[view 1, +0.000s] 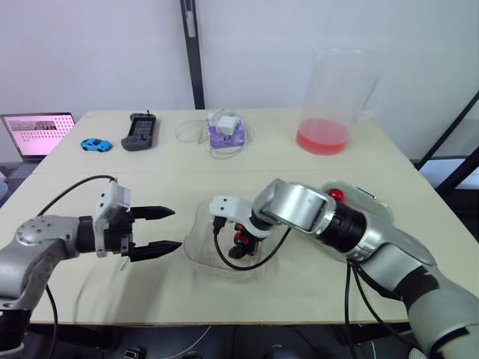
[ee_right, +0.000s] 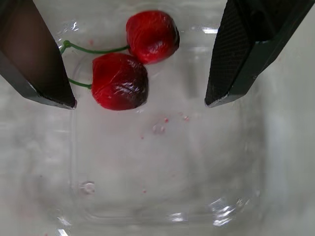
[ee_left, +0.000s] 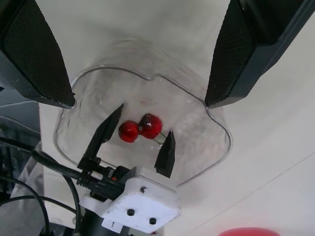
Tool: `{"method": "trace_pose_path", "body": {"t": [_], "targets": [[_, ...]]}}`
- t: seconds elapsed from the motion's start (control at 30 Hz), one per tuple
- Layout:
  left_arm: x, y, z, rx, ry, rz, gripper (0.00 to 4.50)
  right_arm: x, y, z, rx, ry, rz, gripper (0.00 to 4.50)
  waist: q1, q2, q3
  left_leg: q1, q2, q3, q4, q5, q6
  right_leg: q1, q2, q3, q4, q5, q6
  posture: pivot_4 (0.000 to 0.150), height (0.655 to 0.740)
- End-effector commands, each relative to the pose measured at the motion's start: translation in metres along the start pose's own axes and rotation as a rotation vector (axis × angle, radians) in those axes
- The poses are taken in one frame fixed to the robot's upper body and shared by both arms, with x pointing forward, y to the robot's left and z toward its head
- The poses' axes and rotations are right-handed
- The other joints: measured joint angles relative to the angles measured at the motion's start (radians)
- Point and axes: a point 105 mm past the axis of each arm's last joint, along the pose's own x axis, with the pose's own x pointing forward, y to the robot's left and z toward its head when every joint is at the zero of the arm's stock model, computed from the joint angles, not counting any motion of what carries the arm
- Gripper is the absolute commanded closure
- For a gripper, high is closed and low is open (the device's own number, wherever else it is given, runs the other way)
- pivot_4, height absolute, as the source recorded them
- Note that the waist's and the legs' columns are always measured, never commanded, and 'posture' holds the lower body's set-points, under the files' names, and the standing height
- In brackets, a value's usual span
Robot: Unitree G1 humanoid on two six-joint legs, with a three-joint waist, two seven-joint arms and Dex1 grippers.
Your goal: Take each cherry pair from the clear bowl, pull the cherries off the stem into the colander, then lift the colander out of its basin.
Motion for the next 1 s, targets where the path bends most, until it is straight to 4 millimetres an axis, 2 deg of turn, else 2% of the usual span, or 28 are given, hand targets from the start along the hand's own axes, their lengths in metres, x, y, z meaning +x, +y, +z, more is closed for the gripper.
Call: {"method": "trace_pose_path", "body": {"t": [0.03, 0.17, 0.47, 0.67, 0.8, 1.0], "targets": [[-0.002, -0.003, 0.012, 0.034, -0.029, 0.002, 0.0, -0.004, -0.006, 0.005, -0.048, -0.011, -0.039, 0.98, -0.001, 0.0, 0.0, 0.0, 0.0, 0.0, 0.0, 0.0, 0.0, 0.0, 0.0, 0.0, 0.0, 0.0, 0.0, 0.15, 0.7332], [-0.003, -0.002, 0.012, 0.03, -0.028, 0.005, 0.0, -0.005, -0.008, 0.005, -0.088, 0.006, -0.046, 2.85, 0.0, 0.0, 0.0, 0.0, 0.0, 0.0, 0.0, 0.0, 0.0, 0.0, 0.0, 0.0, 0.0, 0.0, 0.0, 0.15, 0.7332], [0.0, -0.001, 0.013, 0.03, -0.029, 0.003, 0.0, -0.008, -0.004, 0.006, -0.145, 0.011, -0.033, 2.85, 0.0, 0.0, 0.0, 0.0, 0.0, 0.0, 0.0, 0.0, 0.0, 0.0, 0.0, 0.0, 0.0, 0.0, 0.0, 0.15, 0.7332], [0.004, -0.001, 0.012, 0.033, -0.03, -0.006, 0.0, -0.029, 0.003, 0.019, -0.196, -0.039, -0.005, 2.85, 0.0, 0.0, 0.0, 0.0, 0.0, 0.0, 0.0, 0.0, 0.0, 0.0, 0.0, 0.0, 0.0, 0.0, 0.0, 0.15, 0.7332], [0.005, -0.001, 0.012, 0.034, -0.032, -0.01, 0.0, -0.037, 0.009, 0.013, -0.29, 0.02, 0.003, 2.85, 0.0, 0.0, 0.0, 0.0, 0.0, -0.001, 0.0, 0.0, 0.0, 0.0, 0.0, 0.0, 0.0, 0.0, 0.0, 0.15, 0.7332], [0.007, 0.0, 0.014, 0.04, -0.032, -0.018, 0.0, -0.028, 0.003, -0.002, -0.301, 0.099, -0.039, 2.85, 0.0, 0.0, 0.0, 0.0, 0.0, -0.001, 0.0, 0.0, 0.0, 0.0, 0.0, 0.0, 0.0, 0.0, 0.0, 0.15, 0.7332]]}}
